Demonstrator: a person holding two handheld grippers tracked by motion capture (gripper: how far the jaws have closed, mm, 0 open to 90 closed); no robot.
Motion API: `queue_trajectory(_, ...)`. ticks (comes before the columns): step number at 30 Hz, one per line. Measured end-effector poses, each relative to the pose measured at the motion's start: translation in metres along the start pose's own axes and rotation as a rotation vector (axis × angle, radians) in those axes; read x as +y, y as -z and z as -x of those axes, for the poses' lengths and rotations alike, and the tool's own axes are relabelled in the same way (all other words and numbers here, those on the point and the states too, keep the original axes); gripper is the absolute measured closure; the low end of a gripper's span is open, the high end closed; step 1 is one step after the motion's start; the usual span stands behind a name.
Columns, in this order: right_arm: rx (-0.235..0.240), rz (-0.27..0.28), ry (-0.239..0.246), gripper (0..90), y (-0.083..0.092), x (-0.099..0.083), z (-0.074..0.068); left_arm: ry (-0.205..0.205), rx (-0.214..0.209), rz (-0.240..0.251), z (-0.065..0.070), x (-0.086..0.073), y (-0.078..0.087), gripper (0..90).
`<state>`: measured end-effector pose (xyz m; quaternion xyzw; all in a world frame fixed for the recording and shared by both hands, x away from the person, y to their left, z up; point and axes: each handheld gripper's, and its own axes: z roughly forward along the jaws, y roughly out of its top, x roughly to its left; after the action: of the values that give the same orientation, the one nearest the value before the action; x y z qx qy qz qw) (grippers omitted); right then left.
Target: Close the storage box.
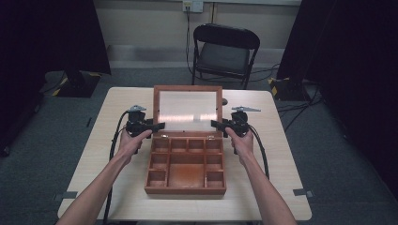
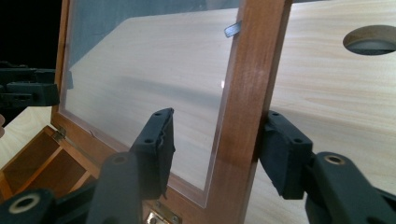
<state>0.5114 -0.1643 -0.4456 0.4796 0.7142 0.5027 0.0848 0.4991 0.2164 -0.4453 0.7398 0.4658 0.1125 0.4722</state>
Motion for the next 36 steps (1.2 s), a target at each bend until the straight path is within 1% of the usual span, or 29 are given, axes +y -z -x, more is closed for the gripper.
queue_trajectory(1,0.0,0.003,0.001,50.4,0.001,0.001,0.0,-0.001,-0.004,-0.003,0.0,0.001,0.001,41.3)
queue_trajectory(3,-0.005,0.01,0.003,52.5,0.003,0.002,-0.001,0.006,-0.028,-0.004,-0.002,0.002,0.004,41.4)
queue_trajectory(5,-0.014,0.012,0.004,53.5,0.005,0.003,-0.004,0.008,-0.037,0.006,-0.003,0.002,0.006,43.4)
queue_trajectory(7,-0.02,0.016,0.01,55.4,0.008,0.003,-0.005,0.009,-0.036,0.012,-0.002,0.003,0.01,46.1)
queue_trajectory(11,-0.021,0.024,0.02,57.1,0.013,0.005,-0.009,-0.016,-0.035,0.017,0.0,0.003,0.016,49.7)
queue_trajectory(14,-0.023,0.022,0.03,57.5,0.017,0.006,-0.012,-0.024,-0.04,0.024,0.001,0.003,0.02,52.8)
queue_trajectory(16,-0.023,0.021,0.026,57.9,0.018,0.006,-0.014,-0.023,-0.046,0.025,0.001,0.003,0.022,53.3)
queue_trajectory(19,-0.023,0.018,0.043,58.6,0.02,0.007,-0.015,-0.036,-0.041,0.026,0.002,0.003,0.024,55.0)
queue_trajectory(21,-0.026,0.013,0.051,58.7,0.021,0.007,-0.016,-0.033,-0.04,0.027,0.002,0.003,0.025,57.0)
queue_trajectory(22,-0.032,0.009,0.068,58.3,0.022,0.007,-0.017,-0.032,-0.044,0.03,0.001,0.002,0.025,58.1)
queue_trajectory(24,-0.036,0.006,0.077,57.3,0.022,0.007,-0.018,-0.029,-0.049,0.027,0.002,0.002,0.027,57.9)
queue_trajectory(26,-0.038,-0.001,0.086,56.1,0.023,0.008,-0.021,-0.042,-0.045,0.024,0.004,0.002,0.029,58.1)
queue_trajectory(28,-0.037,-0.002,0.087,56.4,0.025,0.008,-0.022,-0.051,-0.042,0.025,0.005,0.001,0.03,58.3)
queue_trajectory(32,-0.026,0.002,0.088,56.1,0.028,0.007,-0.023,-0.04,-0.045,0.036,0.005,0.0,0.032,61.2)
queue_trajectory(36,-0.023,0.0,0.09,55.4,0.031,0.006,-0.025,-0.044,-0.046,0.027,0.005,0.0,0.035,62.3)
